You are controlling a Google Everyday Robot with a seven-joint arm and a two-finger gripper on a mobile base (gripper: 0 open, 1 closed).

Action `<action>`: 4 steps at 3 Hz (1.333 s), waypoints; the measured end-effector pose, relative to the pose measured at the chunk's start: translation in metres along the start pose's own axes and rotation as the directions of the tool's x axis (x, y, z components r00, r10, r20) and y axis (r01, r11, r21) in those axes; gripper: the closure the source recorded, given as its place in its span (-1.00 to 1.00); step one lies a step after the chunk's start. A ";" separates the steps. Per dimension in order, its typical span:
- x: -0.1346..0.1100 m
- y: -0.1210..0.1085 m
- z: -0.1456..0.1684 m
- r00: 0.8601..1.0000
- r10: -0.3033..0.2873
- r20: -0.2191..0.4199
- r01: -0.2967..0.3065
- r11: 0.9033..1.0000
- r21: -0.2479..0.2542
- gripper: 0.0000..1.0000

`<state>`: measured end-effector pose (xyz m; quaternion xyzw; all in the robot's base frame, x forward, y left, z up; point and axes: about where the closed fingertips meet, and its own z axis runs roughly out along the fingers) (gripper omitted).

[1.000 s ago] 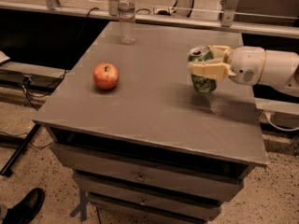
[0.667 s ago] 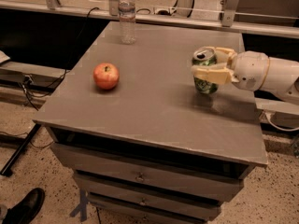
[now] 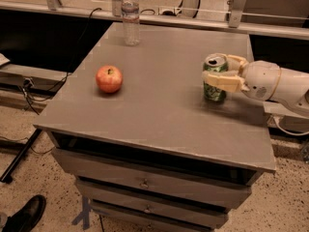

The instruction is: Place green can upright

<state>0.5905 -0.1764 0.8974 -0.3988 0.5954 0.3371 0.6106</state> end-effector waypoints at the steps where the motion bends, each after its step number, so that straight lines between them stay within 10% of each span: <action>1: 0.000 -0.001 -0.002 1.000 0.013 0.000 -0.013 1.000 0.005 0.66; 4: -0.003 -0.002 -0.002 1.000 0.014 0.000 -0.014 1.000 0.005 -0.90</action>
Offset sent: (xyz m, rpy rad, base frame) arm -0.0058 -0.0462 -0.0217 0.0559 0.1208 -0.1005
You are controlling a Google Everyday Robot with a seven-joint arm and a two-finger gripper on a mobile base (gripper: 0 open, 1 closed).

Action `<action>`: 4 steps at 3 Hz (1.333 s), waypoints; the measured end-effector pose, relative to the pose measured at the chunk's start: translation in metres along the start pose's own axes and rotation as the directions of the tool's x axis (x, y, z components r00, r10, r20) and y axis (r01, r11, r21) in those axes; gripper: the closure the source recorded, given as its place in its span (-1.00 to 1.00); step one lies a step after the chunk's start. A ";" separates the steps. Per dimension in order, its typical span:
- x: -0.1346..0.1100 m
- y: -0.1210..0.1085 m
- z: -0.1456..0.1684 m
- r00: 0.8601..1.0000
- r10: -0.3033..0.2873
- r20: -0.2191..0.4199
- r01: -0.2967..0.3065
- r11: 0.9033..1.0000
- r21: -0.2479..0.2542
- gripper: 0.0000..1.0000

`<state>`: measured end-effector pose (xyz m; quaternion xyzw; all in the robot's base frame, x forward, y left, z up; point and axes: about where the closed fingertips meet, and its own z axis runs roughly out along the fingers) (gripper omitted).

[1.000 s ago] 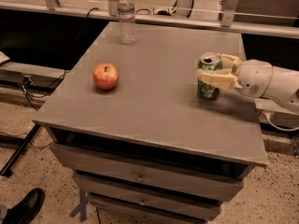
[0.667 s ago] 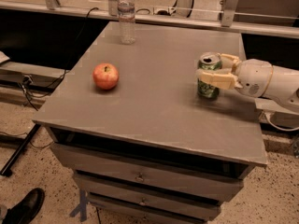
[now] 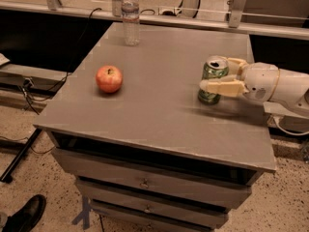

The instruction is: Place green can upright

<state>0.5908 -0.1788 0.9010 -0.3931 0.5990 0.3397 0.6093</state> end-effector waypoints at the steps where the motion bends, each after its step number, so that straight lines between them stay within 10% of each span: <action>1: 0.008 -0.001 -0.030 0.999 0.035 -0.001 -0.035 0.998 0.060 -1.00; 4: -0.062 -0.012 -0.152 0.990 -0.035 -0.133 0.071 0.958 0.277 -1.00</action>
Offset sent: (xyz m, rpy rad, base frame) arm -0.0577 -0.1348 -0.0034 0.0149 0.0622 -0.2690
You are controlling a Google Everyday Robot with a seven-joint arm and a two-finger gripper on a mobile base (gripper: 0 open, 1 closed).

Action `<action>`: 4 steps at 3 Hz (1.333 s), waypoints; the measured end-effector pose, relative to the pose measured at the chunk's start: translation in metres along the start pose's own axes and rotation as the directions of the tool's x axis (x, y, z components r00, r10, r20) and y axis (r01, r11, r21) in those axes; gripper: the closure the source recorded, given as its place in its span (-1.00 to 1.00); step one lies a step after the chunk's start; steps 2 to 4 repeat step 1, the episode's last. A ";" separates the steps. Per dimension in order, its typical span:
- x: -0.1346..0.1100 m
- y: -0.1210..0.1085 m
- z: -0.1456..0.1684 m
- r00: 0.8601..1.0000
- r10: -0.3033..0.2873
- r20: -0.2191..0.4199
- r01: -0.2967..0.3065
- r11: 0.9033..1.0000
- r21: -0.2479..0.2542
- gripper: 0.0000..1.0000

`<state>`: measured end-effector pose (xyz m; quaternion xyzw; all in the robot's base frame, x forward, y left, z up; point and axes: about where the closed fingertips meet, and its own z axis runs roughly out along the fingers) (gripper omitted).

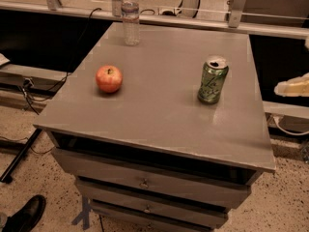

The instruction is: Place green can upright

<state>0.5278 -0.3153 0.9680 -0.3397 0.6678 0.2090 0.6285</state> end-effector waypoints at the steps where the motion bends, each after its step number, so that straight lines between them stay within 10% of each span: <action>1: -0.015 -0.003 -0.007 1.000 -0.025 -0.019 0.025 1.000 0.018 -1.00; 4: -0.015 -0.003 -0.007 1.000 -0.025 -0.019 0.025 1.000 0.018 -1.00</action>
Offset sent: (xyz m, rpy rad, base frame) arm 0.0000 0.0000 0.0000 0.0000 0.0000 0.0000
